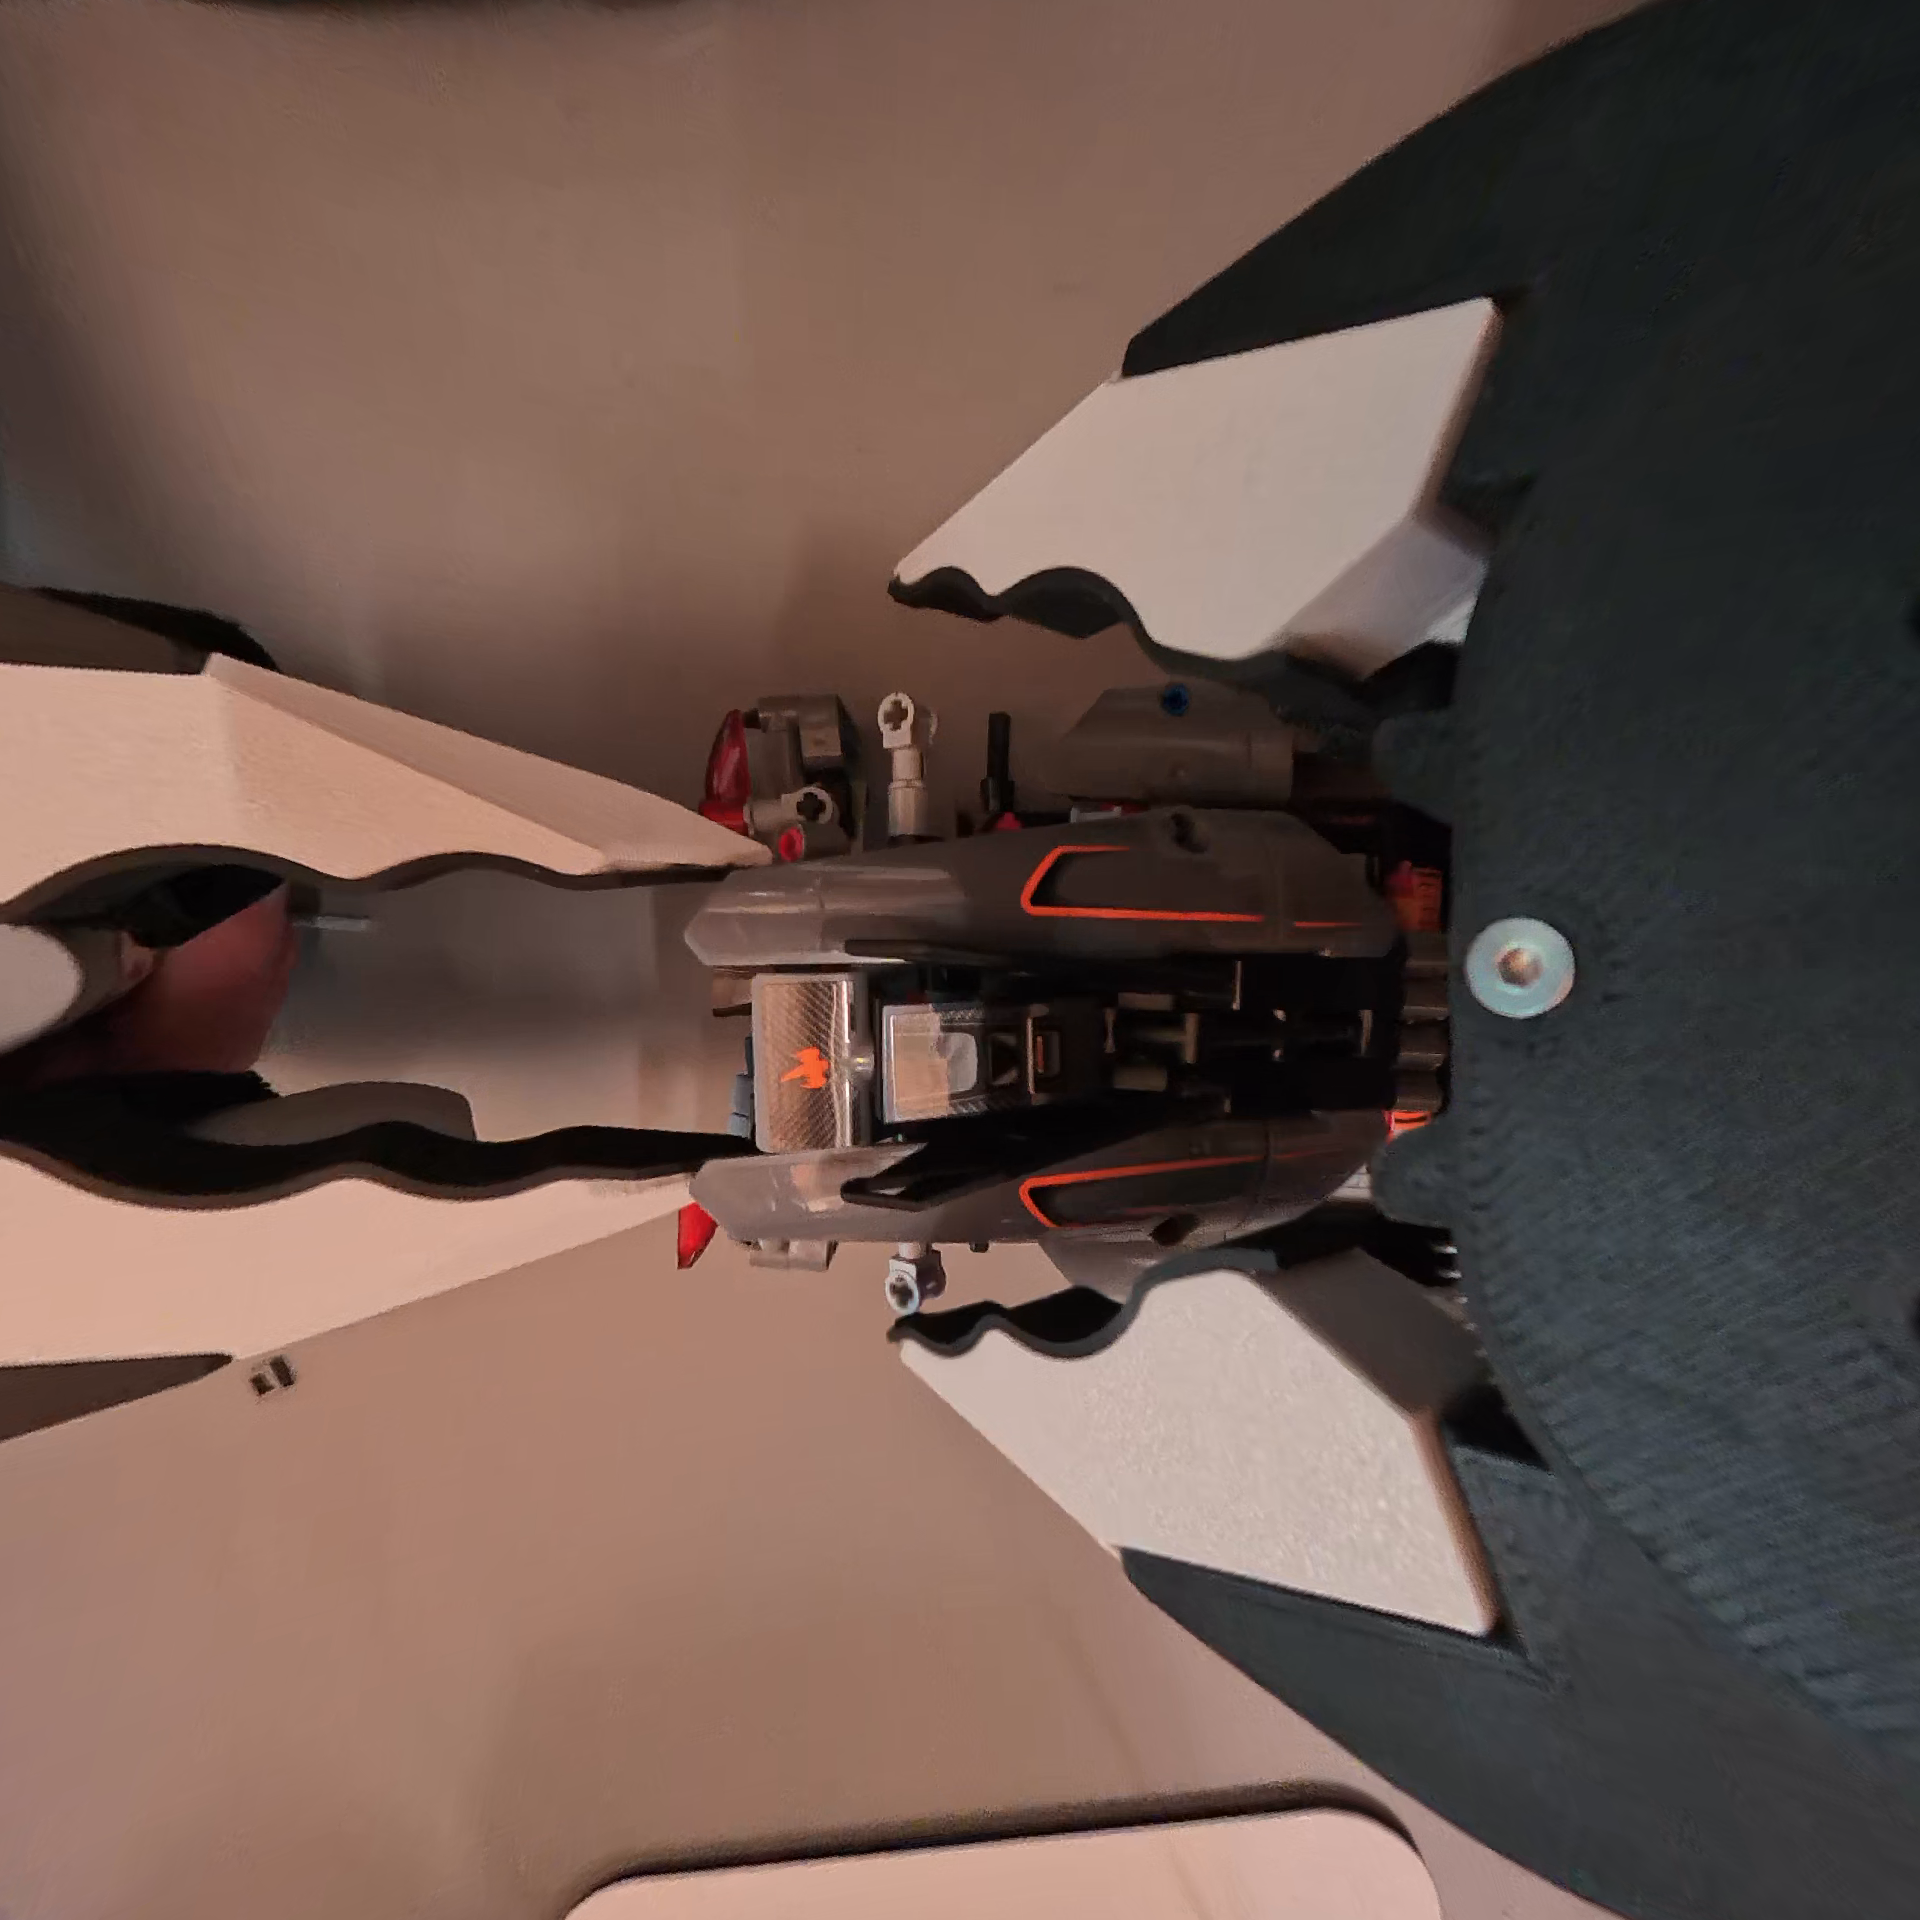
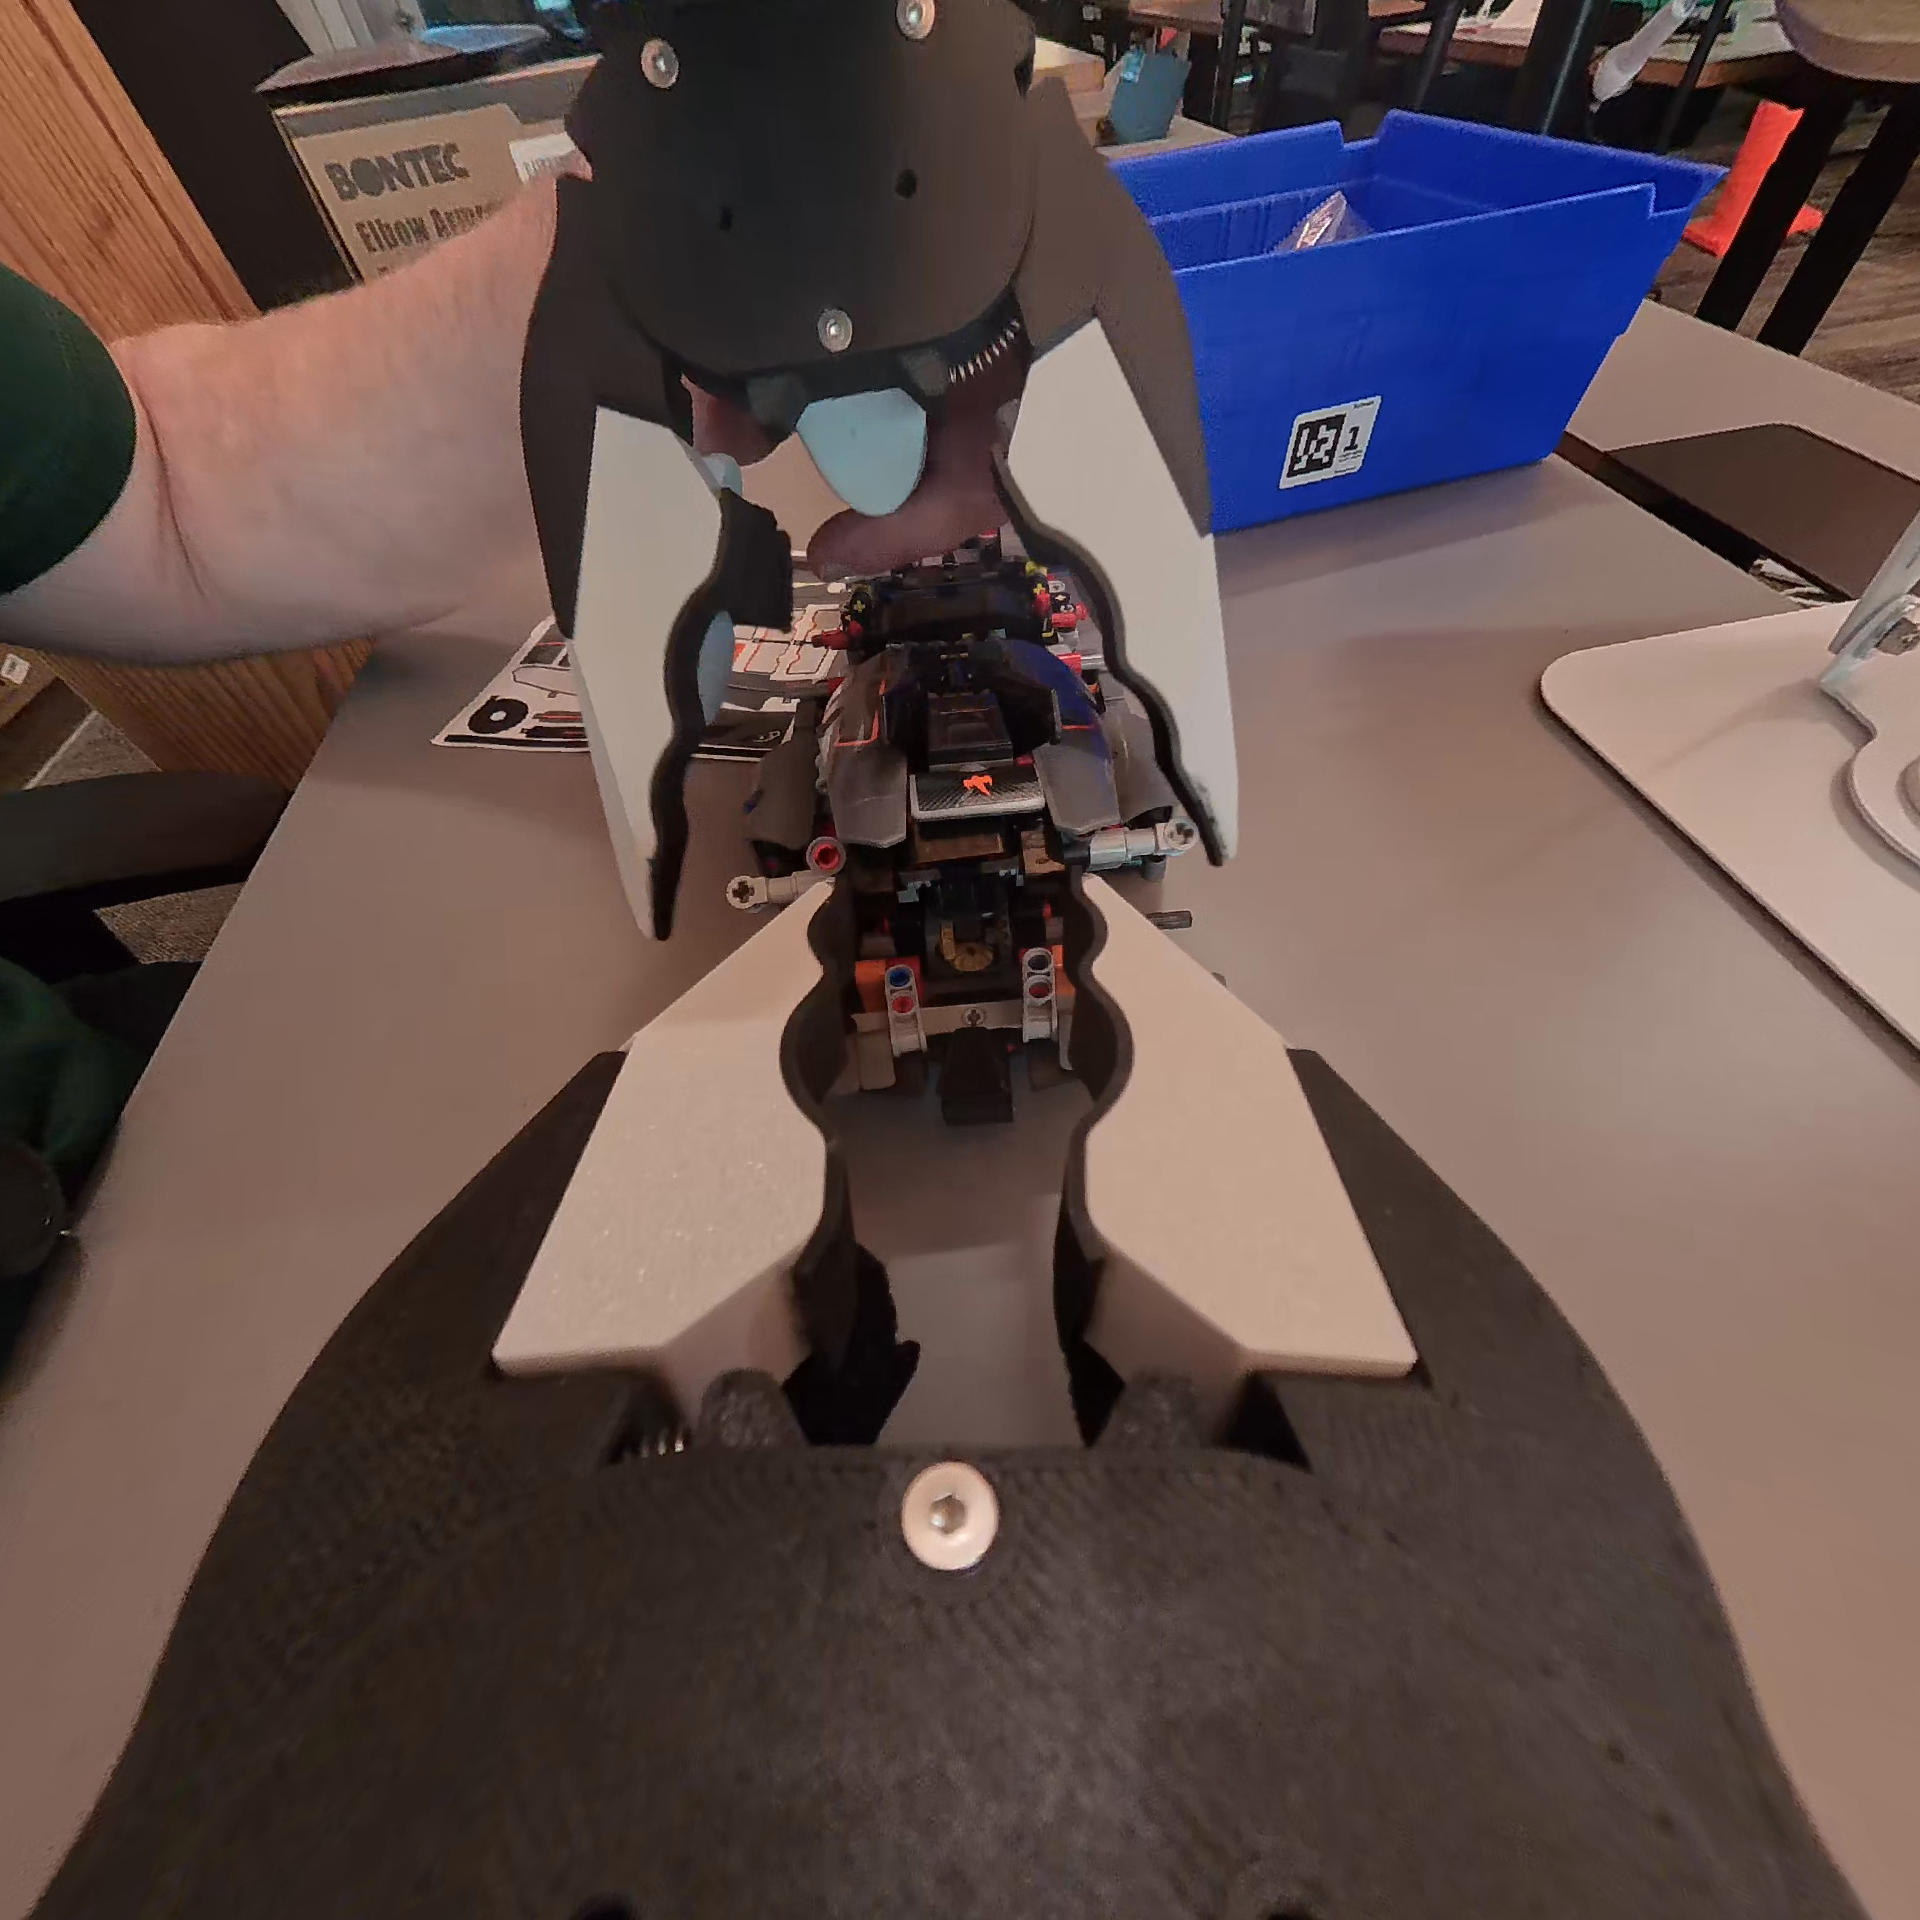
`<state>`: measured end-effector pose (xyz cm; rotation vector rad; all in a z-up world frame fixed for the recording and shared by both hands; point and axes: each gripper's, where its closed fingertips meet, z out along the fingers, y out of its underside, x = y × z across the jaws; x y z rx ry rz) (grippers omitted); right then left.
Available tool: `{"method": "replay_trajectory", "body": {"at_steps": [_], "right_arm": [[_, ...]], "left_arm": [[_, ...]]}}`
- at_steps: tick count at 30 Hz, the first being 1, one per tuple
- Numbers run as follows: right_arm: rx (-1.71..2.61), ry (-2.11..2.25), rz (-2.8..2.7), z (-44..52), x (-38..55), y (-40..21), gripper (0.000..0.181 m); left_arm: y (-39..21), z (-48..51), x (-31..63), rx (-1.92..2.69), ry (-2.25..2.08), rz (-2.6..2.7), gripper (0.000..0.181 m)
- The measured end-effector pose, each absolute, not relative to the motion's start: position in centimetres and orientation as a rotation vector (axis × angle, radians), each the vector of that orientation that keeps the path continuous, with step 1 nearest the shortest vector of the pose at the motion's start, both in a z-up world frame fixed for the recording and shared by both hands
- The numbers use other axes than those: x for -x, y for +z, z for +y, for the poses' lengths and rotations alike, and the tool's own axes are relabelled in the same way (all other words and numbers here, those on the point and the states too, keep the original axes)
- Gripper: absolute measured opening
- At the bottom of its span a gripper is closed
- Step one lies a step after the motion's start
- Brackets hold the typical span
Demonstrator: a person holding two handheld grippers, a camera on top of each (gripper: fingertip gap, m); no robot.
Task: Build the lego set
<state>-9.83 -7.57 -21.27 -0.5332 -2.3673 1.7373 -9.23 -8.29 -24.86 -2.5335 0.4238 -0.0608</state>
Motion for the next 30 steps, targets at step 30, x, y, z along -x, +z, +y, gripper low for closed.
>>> {"method": "replay_trajectory", "body": {"at_steps": [30], "right_arm": [[0.805, 1.809, -2.255, -1.1, 12.1, -20.4, 0.046]], "left_arm": [[-21.8, -8.6, 12.1, 2.558, -0.030, 0.344, 0.091]]}}
